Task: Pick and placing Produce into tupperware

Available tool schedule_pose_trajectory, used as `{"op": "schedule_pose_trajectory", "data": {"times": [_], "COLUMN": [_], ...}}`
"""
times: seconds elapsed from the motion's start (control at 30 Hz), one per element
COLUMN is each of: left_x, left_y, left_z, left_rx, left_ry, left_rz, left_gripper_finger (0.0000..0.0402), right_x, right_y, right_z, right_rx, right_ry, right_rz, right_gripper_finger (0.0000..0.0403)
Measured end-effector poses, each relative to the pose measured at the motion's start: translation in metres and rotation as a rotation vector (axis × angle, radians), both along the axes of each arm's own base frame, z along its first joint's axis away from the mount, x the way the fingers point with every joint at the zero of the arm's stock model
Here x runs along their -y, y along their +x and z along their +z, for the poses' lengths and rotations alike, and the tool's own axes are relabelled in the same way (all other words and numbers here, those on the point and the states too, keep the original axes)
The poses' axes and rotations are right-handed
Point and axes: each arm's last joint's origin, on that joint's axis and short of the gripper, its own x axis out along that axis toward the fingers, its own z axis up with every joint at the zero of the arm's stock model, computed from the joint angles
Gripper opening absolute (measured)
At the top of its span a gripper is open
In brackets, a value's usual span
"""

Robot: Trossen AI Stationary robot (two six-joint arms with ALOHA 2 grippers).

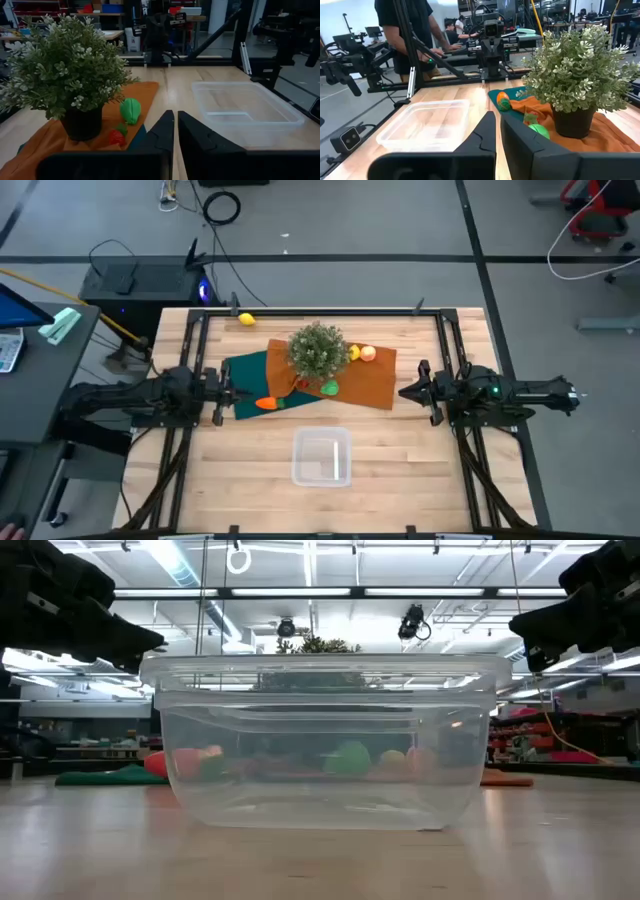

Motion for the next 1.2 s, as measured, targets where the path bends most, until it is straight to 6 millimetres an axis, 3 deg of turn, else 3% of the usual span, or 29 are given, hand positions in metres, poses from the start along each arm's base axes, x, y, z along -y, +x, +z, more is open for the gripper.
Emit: {"op": "schedule_pose_trajectory", "data": {"times": [1.2], "left_x": [0.0], "left_y": [0.0], "left_z": [-0.0001], "left_rx": [0.0], "left_ry": [0.0], "left_rz": [0.0], "left_gripper_finger": [0.0036], "right_x": [0.0], "right_y": [0.0], "right_z": [0.0], "right_rx": [0.0], "right_ry": [0.0], "right_rz": [0.0], "right_gripper_finger": [0.0001]}}
